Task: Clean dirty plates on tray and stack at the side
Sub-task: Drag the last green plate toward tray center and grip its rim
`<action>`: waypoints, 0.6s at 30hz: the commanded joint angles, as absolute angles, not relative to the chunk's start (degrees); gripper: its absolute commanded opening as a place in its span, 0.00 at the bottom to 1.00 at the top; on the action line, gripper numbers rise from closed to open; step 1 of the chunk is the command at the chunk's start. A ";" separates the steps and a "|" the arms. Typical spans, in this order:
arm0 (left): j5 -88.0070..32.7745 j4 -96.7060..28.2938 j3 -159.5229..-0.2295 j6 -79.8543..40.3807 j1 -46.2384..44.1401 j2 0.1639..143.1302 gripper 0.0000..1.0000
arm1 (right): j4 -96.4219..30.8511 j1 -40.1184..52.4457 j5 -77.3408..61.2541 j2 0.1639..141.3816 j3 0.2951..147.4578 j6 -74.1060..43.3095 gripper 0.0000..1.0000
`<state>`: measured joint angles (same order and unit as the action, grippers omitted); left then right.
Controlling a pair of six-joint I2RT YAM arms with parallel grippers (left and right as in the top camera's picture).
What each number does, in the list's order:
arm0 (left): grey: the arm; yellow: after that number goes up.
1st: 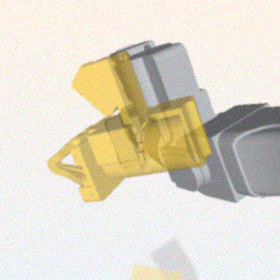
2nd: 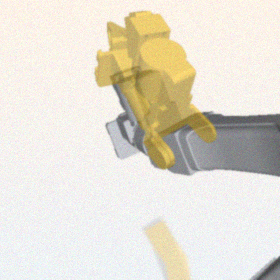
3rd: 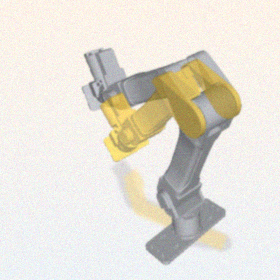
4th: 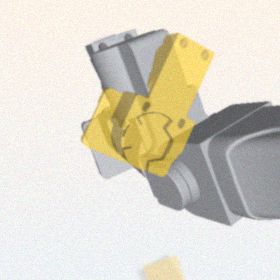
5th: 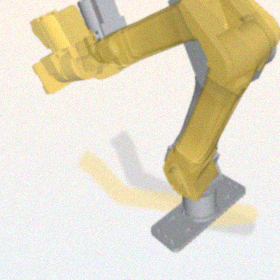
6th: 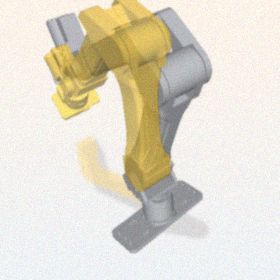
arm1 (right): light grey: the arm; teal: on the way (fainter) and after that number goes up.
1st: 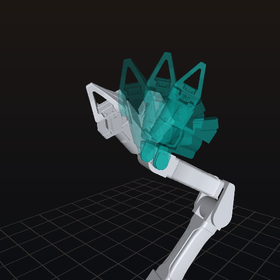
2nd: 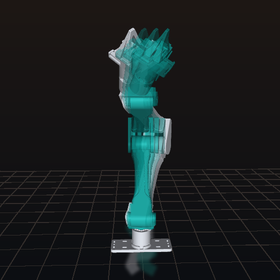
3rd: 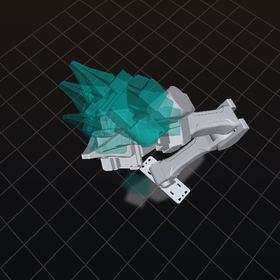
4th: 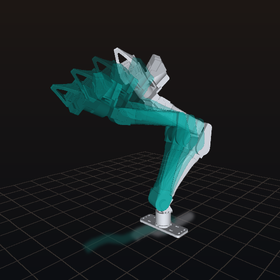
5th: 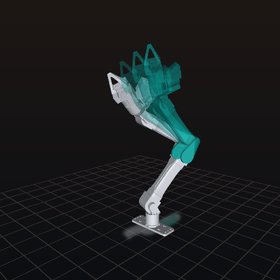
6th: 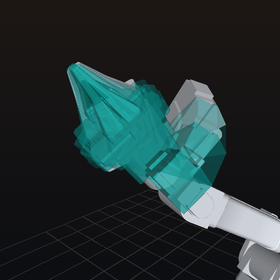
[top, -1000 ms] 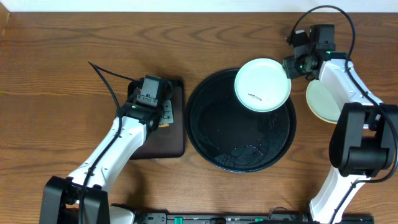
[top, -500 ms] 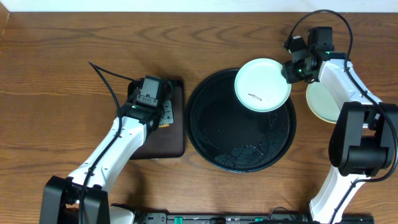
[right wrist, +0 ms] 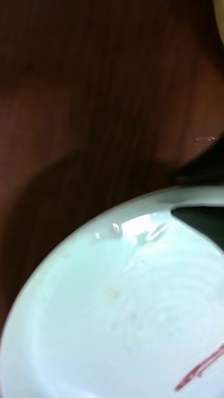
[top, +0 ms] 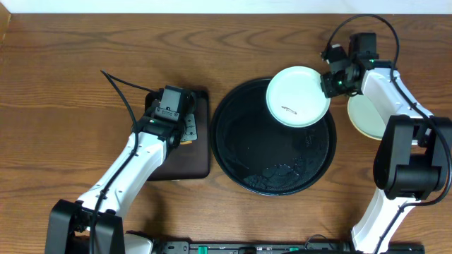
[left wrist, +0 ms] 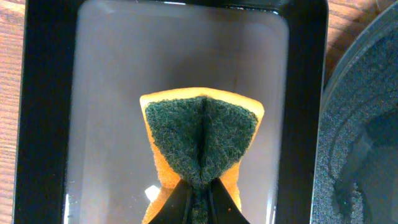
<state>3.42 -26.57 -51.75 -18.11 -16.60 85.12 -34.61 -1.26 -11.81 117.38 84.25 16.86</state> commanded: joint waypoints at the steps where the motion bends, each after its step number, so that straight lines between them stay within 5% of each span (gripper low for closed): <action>1: 4.80 -26.46 -50.83 -17.61 -16.40 85.73 0.08 | -35.57 -0.67 -12.53 118.08 83.40 14.33 0.01; 18: 4.78 -26.46 -50.83 -17.61 -16.40 85.73 0.09 | -55.00 1.26 -20.12 114.65 80.44 -26.20 0.01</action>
